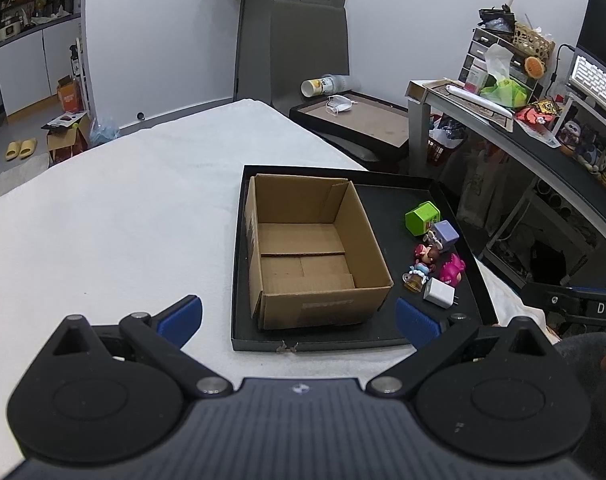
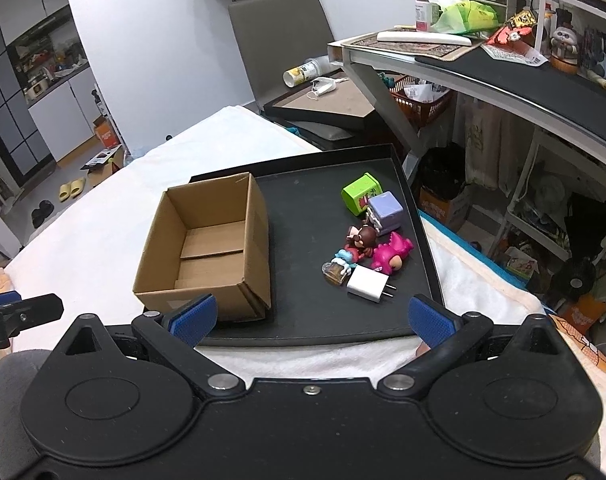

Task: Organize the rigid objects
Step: 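Move the right gripper down over the pink dinosaur figure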

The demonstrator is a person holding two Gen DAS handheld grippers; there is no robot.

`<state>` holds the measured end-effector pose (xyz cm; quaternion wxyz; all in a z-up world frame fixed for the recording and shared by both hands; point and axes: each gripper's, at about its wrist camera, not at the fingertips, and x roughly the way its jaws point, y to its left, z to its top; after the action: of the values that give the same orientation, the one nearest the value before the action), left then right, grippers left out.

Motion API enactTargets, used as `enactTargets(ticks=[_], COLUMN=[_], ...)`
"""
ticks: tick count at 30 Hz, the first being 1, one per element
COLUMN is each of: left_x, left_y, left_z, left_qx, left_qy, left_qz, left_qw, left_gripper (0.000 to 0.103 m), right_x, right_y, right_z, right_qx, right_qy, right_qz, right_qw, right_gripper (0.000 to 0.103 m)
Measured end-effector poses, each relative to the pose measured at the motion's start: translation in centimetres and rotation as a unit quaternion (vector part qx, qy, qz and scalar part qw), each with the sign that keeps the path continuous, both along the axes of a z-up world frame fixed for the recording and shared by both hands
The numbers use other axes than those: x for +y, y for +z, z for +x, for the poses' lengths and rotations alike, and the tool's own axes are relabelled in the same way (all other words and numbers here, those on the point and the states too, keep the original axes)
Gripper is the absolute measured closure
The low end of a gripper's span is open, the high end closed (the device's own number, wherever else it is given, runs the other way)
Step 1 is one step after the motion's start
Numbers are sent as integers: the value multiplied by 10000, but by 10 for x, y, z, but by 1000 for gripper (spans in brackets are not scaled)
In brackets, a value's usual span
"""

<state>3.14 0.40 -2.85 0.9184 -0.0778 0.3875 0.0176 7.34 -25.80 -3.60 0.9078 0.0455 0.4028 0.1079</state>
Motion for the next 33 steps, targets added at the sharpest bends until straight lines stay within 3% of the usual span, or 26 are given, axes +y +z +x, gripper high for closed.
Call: enactTargets(ticks=[22,28,33], left_x=[14,15,17], left_y=[-31,-41,-46], left_z=[43,55,67], left_qx=[232,301,398], left_qy=[303,267,272], left_qz=[-115,-114,-157], left_qw=[9992,9991,9987], left_gripper=[5,12,28], right_x=[-27,-37,-46], right_y=[-29,-43,-56], right_z=[69,96,115], right_qx=[255,451,670], right_qy=[-420,-612,-843], right_qz=[405,547,706], right_qw=[9980,9956,9917], right_gripper=[2,13,26])
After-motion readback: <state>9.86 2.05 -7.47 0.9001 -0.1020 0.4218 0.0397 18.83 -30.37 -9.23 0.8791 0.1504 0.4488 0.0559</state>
